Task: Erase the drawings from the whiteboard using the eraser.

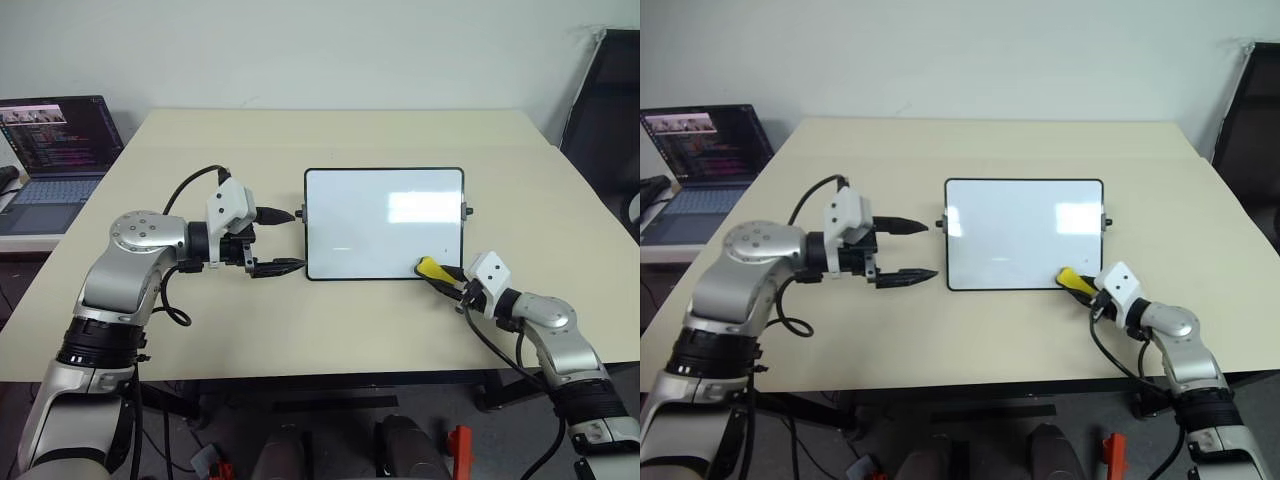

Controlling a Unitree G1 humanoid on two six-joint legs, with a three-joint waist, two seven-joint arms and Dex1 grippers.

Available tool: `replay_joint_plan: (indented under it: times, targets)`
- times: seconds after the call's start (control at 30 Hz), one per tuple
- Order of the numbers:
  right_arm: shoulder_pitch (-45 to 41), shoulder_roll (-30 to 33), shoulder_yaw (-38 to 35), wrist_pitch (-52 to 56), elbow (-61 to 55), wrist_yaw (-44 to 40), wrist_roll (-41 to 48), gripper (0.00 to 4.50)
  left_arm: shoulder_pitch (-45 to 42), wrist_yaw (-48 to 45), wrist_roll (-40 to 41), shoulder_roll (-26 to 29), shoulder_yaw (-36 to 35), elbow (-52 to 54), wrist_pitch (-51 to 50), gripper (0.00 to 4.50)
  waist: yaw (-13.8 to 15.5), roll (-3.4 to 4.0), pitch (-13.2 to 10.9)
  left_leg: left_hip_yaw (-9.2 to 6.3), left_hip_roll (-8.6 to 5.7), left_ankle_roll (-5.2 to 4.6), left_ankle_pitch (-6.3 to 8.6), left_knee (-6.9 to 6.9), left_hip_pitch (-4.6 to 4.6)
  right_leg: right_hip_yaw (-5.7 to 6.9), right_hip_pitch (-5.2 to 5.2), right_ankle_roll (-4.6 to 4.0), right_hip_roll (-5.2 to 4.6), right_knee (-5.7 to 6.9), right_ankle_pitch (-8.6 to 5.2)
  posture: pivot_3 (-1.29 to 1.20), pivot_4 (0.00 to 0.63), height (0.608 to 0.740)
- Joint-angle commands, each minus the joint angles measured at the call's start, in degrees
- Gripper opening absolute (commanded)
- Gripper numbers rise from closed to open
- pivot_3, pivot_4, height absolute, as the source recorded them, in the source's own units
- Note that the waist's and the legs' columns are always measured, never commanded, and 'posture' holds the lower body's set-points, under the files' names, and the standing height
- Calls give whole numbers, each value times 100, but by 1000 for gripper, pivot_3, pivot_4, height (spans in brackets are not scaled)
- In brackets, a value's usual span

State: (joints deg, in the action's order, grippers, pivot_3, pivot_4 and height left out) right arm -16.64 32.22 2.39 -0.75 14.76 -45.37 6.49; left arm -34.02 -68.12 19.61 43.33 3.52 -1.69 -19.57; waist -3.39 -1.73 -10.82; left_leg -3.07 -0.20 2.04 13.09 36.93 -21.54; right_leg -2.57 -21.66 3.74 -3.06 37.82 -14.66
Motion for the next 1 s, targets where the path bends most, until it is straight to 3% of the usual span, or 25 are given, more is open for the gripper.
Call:
replay_joint_plan:
  times: [0.03,0.23,0.47,0.8,1.0]
  targets:
    - [-133,99,-23,242,68,116,-158,960,-135,16,22,53,-138,145,45,4500,9,0,0,-1,0,0,0,0,0,1,0,0,0,0,0,0,150,740]
    - [-833,347,-334,35,704,864,-545,960,-192,17,-6,-15,-89,79,99,4500,9,0,-1,6,-2,0,-1,2,-8,-7,-9,6,-1,-1,5,0,150,740]
    - [-986,466,-359,-258,1357,1061,-649,960,-188,2,-23,-47,-89,80,114,4500,38,-2,0,-1,-4,-1,-1,0,-20,0,-7,9,-2,-18,7,0,150,740]
    - [181,428,171,629,-78,-223,-176,960,-169,6,-21,-57,-92,101,81,4500,36,-12,6,-6,-1,-1,-1,-9,-23,5,-7,8,-2,-27,4,0,150,740]
    - [432,539,43,899,-464,-227,-136,959,-208,-5,-35,-81,-79,43,105,4500,62,-17,9,-10,0,0,0,-11,-24,11,-9,5,-2,-32,1,0,150,740]
